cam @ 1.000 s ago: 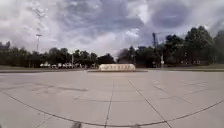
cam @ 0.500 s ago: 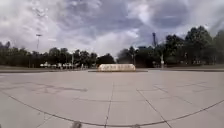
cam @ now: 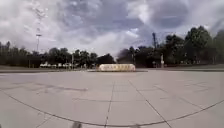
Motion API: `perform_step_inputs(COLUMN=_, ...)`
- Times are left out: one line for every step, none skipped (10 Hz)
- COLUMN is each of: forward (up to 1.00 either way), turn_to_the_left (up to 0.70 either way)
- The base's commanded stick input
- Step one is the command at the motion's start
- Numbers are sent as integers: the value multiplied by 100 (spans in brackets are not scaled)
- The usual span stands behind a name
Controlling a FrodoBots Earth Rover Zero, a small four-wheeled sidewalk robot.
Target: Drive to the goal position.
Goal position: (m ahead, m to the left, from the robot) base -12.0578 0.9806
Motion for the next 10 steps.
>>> perform_step_inputs(forward=6, turn_to_the_left=0)
perform_step_inputs(forward=6, turn_to_the_left=0)
perform_step_inputs(forward=6, turn_to_the_left=0)
perform_step_inputs(forward=6, turn_to_the_left=0)
perform_step_inputs(forward=6, turn_to_the_left=0)
perform_step_inputs(forward=6, turn_to_the_left=0)
perform_step_inputs(forward=6, turn_to_the_left=0)
perform_step_inputs(forward=6, turn_to_the_left=0)
perform_step_inputs(forward=6, turn_to_the_left=0)
perform_step_inputs(forward=6, turn_to_the_left=0)
